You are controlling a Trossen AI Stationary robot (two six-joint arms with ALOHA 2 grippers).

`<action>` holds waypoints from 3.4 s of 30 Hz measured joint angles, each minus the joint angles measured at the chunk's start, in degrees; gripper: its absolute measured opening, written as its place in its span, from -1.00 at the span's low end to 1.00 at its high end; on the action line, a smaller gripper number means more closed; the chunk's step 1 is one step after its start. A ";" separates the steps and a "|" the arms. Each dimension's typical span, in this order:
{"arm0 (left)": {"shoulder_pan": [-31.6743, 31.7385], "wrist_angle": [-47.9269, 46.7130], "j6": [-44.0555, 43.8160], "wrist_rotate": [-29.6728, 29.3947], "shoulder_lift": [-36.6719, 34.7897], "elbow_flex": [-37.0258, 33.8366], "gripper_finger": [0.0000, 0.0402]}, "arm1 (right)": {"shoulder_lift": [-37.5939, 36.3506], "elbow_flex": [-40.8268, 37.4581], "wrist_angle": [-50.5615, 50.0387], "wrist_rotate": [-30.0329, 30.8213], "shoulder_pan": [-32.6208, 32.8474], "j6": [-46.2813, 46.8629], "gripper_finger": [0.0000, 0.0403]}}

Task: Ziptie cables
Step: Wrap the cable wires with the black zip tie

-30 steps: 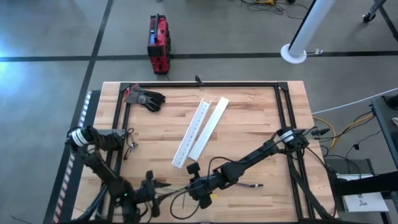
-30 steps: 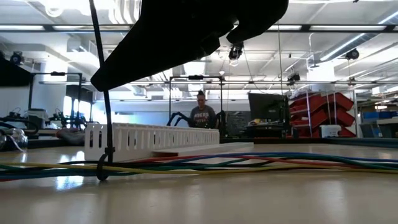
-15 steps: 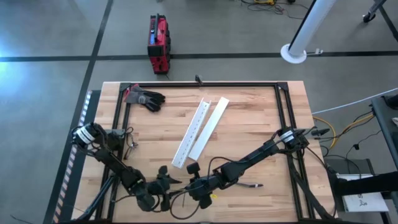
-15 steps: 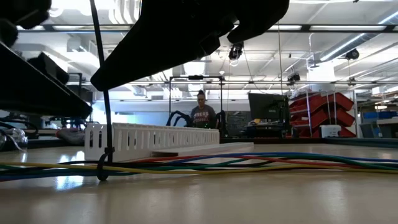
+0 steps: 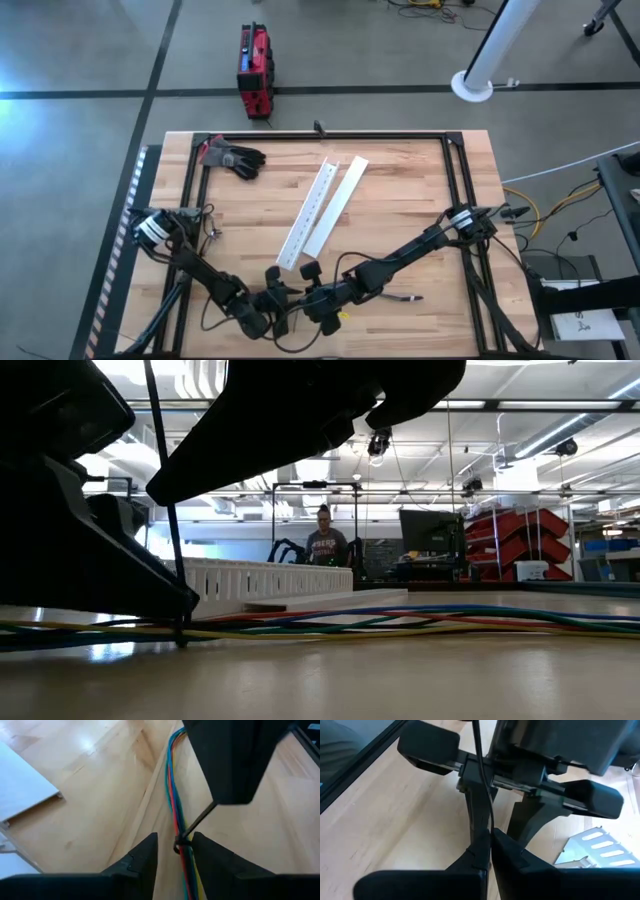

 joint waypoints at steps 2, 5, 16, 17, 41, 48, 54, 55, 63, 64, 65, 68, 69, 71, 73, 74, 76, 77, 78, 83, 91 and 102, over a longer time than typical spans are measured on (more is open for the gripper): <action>0.02 -0.20 0.33 0.16 0.39 0.28 -0.51 | 0.00 0.00 0.02 0.00 0.00 -0.03 -1.00; 0.07 -0.57 1.58 0.39 0.55 0.57 -0.56 | 0.00 0.00 0.00 0.00 0.00 0.13 -1.00; 0.42 -0.20 7.28 0.37 0.53 3.20 -0.66 | 0.00 0.00 0.02 0.00 0.02 0.22 -1.00; 0.65 -0.11 7.43 0.35 0.53 3.28 -0.67 | 0.00 0.00 0.04 0.00 0.02 0.18 -1.00; 0.70 -6.15 4.23 2.38 0.95 3.07 -1.00 | -5.18 -0.04 -3.68 1.45 0.15 -1.67 -1.00; 0.05 -7.07 3.82 2.36 0.95 3.02 -1.00 | -11.04 -0.04 -8.61 9.94 1.35 -3.95 -1.00; -0.02 -7.16 3.99 2.50 0.87 3.02 -1.00 | -14.84 0.04 -8.63 12.14 2.65 -4.29 -1.00; -0.02 -7.21 4.06 2.62 0.84 3.11 -1.00 | -14.84 0.04 -9.05 12.15 2.69 -3.79 -1.00; -0.12 -7.41 4.45 3.89 0.40 3.44 -1.00 | -11.27 -1.81 -11.74 8.01 2.54 3.79 -0.67; -0.13 -7.40 4.45 3.89 0.40 3.44 -1.00 | -10.15 -1.84 -11.53 7.70 2.54 4.56 -0.61; -0.13 -7.37 4.45 3.89 0.39 3.44 -1.00 | -9.13 -1.84 -10.69 7.20 2.54 5.04 -0.55; -0.13 -7.30 4.68 3.89 0.38 3.44 -1.00 | -5.74 -1.84 -7.60 6.04 2.54 5.28 -0.40; -0.13 -7.30 4.67 3.89 0.38 3.44 -1.00 | -4.51 -1.84 -5.94 6.01 2.54 5.12 -0.36; -0.13 -7.27 4.62 3.87 0.38 3.44 -1.00 | -2.38 -1.87 -3.10 5.99 2.54 4.65 -0.30; -0.13 -7.17 4.59 3.85 0.38 3.44 -1.00 | -0.72 -1.87 0.26 6.01 2.53 4.55 -0.27; -0.13 -7.15 4.57 3.87 0.38 3.44 -1.00 | -0.09 -1.73 1.32 6.05 2.49 4.55 -0.26; -0.13 -7.07 4.50 3.82 0.38 3.44 -1.00 | 0.87 -1.42 2.48 6.13 2.27 4.53 -0.27; -0.13 -7.01 4.49 3.84 0.38 3.44 -1.00 | 1.40 -1.42 2.89 6.30 2.09 4.57 -0.29; -0.13 -6.97 4.49 3.85 0.38 3.44 -1.00 | 1.87 -1.38 3.50 6.40 1.96 4.84 -0.31; -0.13 -6.81 4.48 3.82 0.38 3.44 -1.00 | 3.22 -1.36 4.67 6.29 1.25 5.88 -0.46; -0.13 -6.75 4.48 3.66 0.38 3.44 -1.00 | 5.02 -1.31 8.27 5.58 0.93 5.88 -0.77; -0.13 -6.86 4.46 3.54 0.37 3.44 -1.00 | 5.64 -1.16 8.34 4.51 0.66 4.28 -0.99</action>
